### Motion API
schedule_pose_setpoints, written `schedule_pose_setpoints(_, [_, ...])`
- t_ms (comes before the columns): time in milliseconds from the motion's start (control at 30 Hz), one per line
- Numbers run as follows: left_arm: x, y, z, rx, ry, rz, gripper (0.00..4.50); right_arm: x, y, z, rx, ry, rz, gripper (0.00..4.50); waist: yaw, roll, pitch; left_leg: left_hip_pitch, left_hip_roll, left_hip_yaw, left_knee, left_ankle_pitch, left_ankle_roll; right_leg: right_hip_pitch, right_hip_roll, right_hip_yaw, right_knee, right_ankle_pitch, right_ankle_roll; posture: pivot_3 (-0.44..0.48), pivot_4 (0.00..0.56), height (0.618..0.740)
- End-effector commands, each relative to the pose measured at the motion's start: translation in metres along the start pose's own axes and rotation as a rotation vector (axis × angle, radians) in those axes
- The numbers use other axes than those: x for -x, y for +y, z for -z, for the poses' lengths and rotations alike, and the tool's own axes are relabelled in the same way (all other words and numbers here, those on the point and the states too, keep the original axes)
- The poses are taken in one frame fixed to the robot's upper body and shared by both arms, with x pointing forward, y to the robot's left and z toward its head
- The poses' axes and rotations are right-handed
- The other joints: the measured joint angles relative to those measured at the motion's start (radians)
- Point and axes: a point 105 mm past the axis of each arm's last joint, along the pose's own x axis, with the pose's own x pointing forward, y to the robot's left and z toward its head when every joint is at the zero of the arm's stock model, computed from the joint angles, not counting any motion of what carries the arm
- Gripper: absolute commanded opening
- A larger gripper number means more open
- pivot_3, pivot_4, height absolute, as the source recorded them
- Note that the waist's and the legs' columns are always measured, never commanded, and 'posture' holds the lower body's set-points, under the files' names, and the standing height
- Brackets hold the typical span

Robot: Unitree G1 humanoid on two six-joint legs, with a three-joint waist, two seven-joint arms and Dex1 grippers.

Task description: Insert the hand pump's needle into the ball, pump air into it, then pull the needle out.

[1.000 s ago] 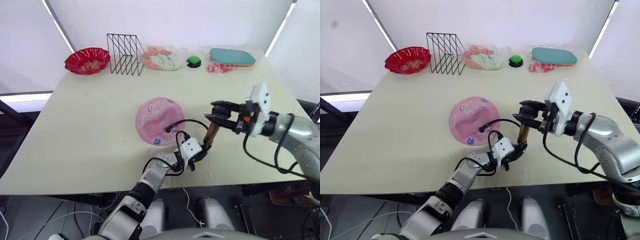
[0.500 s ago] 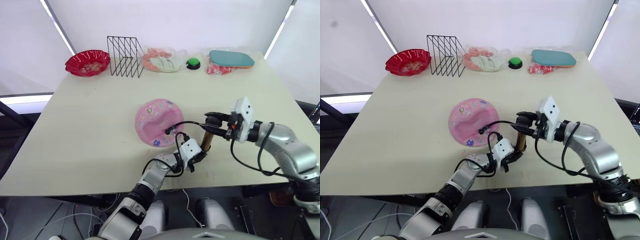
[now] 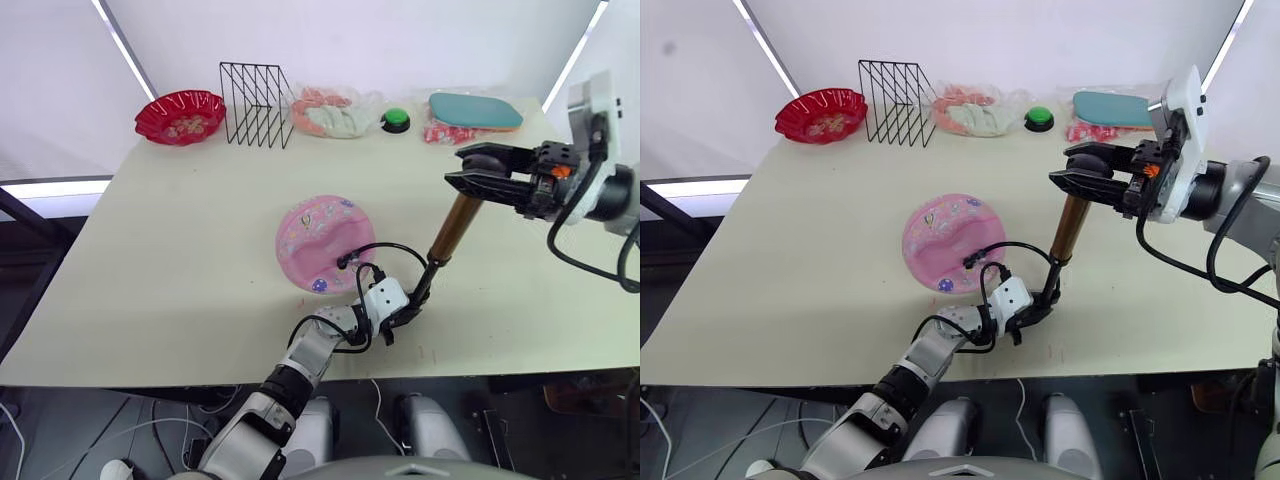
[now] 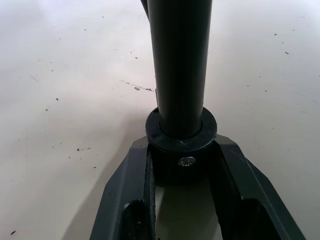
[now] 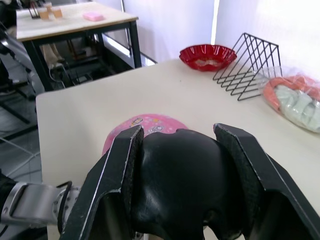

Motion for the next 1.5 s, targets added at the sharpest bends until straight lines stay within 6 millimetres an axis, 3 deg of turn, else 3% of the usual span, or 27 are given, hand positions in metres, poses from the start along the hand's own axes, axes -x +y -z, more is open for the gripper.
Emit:
schedule_pose_setpoints(33, [0.005, -0.014, 0.039, 0.068, 0.133, 0.028, 0.95, -0.007, 0.004, 0.015, 0.021, 0.029, 0.012, 1.76, 0.000, -0.001, -0.001, 0.000, 0.000, 0.000, 0.000, 0.000, 0.000, 0.000, 0.000, 0.000, 0.000, 0.000, 0.000, 0.000, 0.150, 0.740])
schedule_pose_setpoints(333, [0.007, -0.015, 0.039, 0.065, 0.132, 0.027, 0.95, -0.026, 0.014, 0.101, -0.063, 0.104, -0.021, 1.76, -0.007, -0.005, -0.006, 0.008, 0.001, 0.001, 0.000, 0.000, 0.000, 0.006, 0.000, 0.000, 0.000, 0.000, 0.001, 0.000, 0.150, 0.740])
schedule_pose_setpoints(467, [0.007, -0.016, 0.038, 0.064, 0.133, 0.026, 0.95, -0.038, 0.021, 0.152, -0.121, 0.145, -0.061, 1.76, -0.010, -0.005, -0.007, 0.015, 0.002, 0.002, -0.002, 0.000, 0.000, 0.010, 0.001, 0.000, 0.000, 0.000, 0.001, 0.000, 0.150, 0.740])
schedule_pose_setpoints(600, [0.006, -0.015, 0.037, 0.062, 0.133, 0.021, 0.95, -0.042, 0.029, 0.174, -0.129, 0.170, -0.112, 1.76, -0.012, -0.003, -0.009, 0.016, 0.003, 0.002, -0.002, 0.000, 0.000, 0.011, 0.002, 0.000, 0.000, 0.000, 0.001, 0.000, 0.150, 0.740])
schedule_pose_setpoints(667, [0.006, -0.015, 0.036, 0.064, 0.133, 0.016, 0.95, -0.046, 0.026, 0.175, -0.124, 0.161, -0.102, 1.76, -0.013, -0.002, -0.010, 0.016, 0.003, 0.002, -0.002, 0.000, 0.000, 0.012, 0.002, 0.000, 0.000, 0.000, 0.001, 0.000, 0.150, 0.740])
schedule_pose_setpoints(767, [0.006, -0.015, 0.036, 0.065, 0.134, 0.015, 0.95, -0.045, 0.022, 0.161, -0.070, 0.134, -0.108, 1.76, -0.013, -0.004, -0.011, 0.017, 0.003, 0.001, -0.002, 0.000, 0.000, 0.012, 0.003, 0.000, 0.000, 0.000, 0.001, 0.000, 0.150, 0.740])
schedule_pose_setpoints(1100, [0.009, -0.010, 0.041, 0.065, 0.147, 0.016, 0.95, -0.018, 0.014, 0.036, 0.036, -0.032, -0.080, 1.76, -0.004, 0.003, -0.003, 0.006, 0.001, 0.000, -0.002, 0.000, 0.000, 0.004, 0.001, 0.000, 0.000, 0.000, 0.000, 0.000, 0.150, 0.740])
schedule_pose_setpoints(1267, [0.009, -0.010, 0.042, 0.068, 0.146, 0.020, 0.95, 0.001, 0.012, -0.004, 0.056, -0.034, -0.070, 1.76, -0.001, 0.002, -0.002, 0.001, 0.000, -0.002, -0.001, 0.000, 0.000, 0.001, 0.000, -0.001, 0.000, 0.000, 0.000, 0.000, 0.150, 0.740])
schedule_pose_setpoints(1400, [0.008, -0.012, 0.043, 0.067, 0.146, 0.027, 0.95, 0.008, 0.008, -0.021, 0.050, -0.032, -0.048, 1.76, 0.001, 0.002, -0.002, -0.003, -0.001, -0.001, 0.000, 0.000, 0.000, -0.002, -0.001, -0.001, 0.000, 0.000, 0.000, 0.000, 0.150, 0.740])
schedule_pose_setpoints(1500, [0.008, -0.013, 0.042, 0.065, 0.144, 0.031, 0.95, 0.005, 0.005, -0.019, 0.021, -0.017, -0.035, 1.76, 0.001, 0.002, -0.002, -0.003, -0.001, -0.001, 0.000, 0.000, 0.000, -0.002, -0.001, -0.001, 0.000, 0.000, 0.000, 0.000, 0.150, 0.740])
